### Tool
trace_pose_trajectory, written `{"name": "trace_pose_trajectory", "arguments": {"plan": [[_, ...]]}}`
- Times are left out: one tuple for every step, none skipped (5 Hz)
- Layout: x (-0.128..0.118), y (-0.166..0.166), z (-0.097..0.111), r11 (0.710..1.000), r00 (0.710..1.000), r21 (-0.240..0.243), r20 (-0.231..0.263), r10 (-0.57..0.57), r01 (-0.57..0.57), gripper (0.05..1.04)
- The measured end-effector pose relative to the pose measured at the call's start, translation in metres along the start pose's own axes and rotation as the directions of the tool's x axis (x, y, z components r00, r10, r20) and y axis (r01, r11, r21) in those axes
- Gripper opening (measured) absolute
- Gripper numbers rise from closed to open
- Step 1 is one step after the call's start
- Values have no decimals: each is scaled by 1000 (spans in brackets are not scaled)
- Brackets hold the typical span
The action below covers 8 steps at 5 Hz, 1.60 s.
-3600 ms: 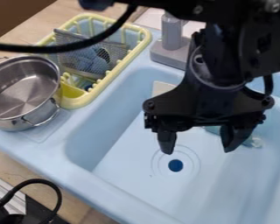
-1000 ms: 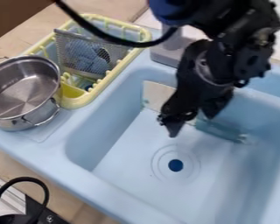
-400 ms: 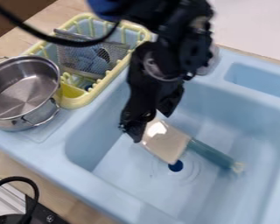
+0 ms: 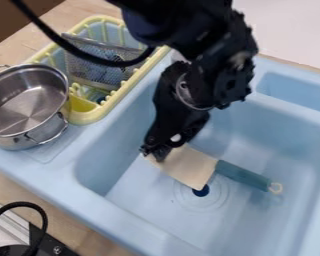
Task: Move the cleaver to the metal pot
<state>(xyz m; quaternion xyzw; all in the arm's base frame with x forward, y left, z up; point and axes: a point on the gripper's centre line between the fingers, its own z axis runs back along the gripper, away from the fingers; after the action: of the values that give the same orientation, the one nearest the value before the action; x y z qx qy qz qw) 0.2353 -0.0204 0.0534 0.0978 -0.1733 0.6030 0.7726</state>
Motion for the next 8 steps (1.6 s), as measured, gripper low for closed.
{"name": "trace_pose_trajectory", "arguments": {"plan": [[0,0,4,999,1000,-32,-14,19,-20,404],[-4,10,12,995,995,26,-38,93,-92,243],[-6,13,22,988,990,87,-50,135,-130,479],[-12,10,41,978,981,102,-60,186,-179,775],[-29,2,57,978,973,94,-120,198,-188,995],[-64,-4,62,963,935,90,-230,269,-254,1000],[-83,0,56,959,924,95,-256,284,-268,1000],[-91,9,47,948,912,103,-260,319,-302,999]]}}
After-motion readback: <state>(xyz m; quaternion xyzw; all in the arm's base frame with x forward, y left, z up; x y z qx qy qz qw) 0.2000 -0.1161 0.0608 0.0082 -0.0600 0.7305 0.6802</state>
